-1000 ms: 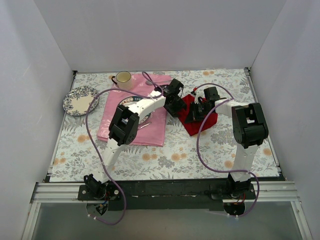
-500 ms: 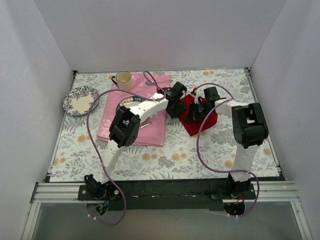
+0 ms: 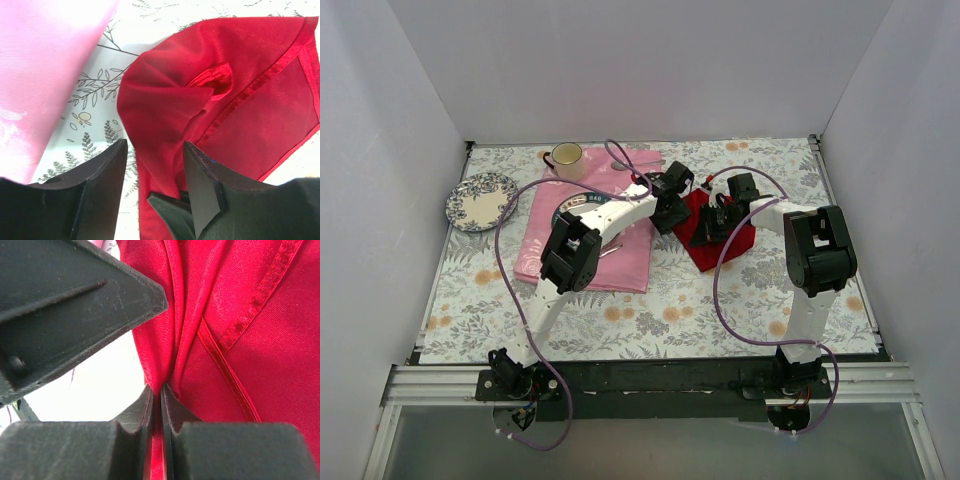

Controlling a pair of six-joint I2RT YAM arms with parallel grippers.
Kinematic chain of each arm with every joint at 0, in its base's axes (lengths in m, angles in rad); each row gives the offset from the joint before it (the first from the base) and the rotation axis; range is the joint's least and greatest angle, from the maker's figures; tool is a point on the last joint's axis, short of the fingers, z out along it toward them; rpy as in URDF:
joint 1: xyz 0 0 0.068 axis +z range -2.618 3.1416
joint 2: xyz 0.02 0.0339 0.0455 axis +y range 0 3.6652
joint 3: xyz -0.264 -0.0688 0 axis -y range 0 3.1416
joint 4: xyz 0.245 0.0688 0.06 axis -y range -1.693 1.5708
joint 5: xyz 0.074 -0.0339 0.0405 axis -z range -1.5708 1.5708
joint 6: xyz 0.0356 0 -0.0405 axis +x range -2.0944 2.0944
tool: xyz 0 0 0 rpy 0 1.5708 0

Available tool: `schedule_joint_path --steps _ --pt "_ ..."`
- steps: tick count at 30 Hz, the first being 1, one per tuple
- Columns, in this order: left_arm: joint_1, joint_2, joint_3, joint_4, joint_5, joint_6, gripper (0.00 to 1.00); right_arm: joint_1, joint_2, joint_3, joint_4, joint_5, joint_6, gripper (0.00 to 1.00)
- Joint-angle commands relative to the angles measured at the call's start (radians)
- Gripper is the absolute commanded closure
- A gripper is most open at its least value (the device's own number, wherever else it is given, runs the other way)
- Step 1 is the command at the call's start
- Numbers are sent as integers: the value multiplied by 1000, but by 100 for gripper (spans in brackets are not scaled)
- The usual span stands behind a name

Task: Fold the napkin, place the utensils inside, and roll it up
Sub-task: Roll the napkin with the utensil

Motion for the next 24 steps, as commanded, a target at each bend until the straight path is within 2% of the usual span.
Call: schedule_joint_path --steps 1,6,10,11,12,16,19,23,24 --pt "3 22 47 -16 -12 -7 52 -1 30 -32 -136 193 -80 99" --pt "2 50 8 -40 -1 -55 55 0 29 -34 -131 196 -79 99" --pt "-4 67 -22 -51 -53 -69 59 5 22 -37 -131 215 -86 99" --pt "-4 79 -23 -53 -64 -70 61 8 21 -38 -133 224 -88 99" --pt "-6 85 -23 -50 -73 -70 69 11 16 -38 -133 230 -89 99" --pt "-8 122 -25 -43 -95 -63 84 37 6 -26 -159 297 -117 99" --pt "-8 122 -57 -28 -87 -66 86 52 -2 -12 -177 337 -132 99" --pt "-8 88 -109 27 -69 -60 100 68 -7 0 -192 382 -142 97" --pt "-8 79 -115 30 -63 -60 100 71 -10 3 -196 393 -143 97"
